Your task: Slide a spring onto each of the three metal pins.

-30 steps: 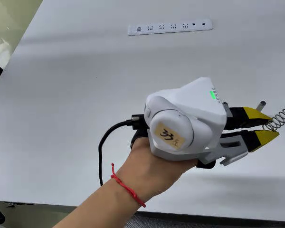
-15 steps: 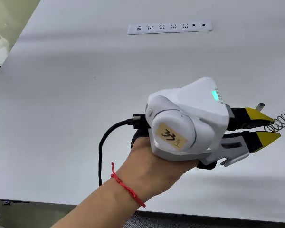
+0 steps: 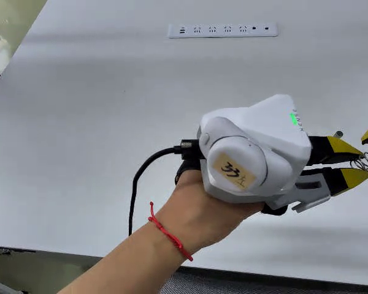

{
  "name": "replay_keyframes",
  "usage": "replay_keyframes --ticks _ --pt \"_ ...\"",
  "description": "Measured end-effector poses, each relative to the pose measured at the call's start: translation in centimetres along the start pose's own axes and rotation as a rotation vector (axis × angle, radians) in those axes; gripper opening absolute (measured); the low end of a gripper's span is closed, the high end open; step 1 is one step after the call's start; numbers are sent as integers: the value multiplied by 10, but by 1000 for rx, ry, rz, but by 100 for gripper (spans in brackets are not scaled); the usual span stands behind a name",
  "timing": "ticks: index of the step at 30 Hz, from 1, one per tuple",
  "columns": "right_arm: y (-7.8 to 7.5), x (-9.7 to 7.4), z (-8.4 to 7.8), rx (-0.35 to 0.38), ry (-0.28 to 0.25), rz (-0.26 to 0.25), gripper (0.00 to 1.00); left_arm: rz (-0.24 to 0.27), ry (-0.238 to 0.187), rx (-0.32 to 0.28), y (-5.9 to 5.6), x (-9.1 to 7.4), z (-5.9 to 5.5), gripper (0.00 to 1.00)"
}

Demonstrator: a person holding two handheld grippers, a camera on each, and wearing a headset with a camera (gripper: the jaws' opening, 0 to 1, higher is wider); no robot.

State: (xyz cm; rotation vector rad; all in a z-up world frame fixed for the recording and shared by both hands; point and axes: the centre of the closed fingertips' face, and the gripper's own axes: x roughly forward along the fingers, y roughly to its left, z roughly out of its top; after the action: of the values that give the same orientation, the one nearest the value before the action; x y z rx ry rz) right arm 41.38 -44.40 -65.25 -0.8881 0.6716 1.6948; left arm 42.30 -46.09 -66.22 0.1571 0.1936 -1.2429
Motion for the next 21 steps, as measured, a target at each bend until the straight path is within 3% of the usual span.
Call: replay_keyframes --ticks 21 --pt "2 4 -4 -12 30 13 7 5 0 -10 -1 -3 -3 6"
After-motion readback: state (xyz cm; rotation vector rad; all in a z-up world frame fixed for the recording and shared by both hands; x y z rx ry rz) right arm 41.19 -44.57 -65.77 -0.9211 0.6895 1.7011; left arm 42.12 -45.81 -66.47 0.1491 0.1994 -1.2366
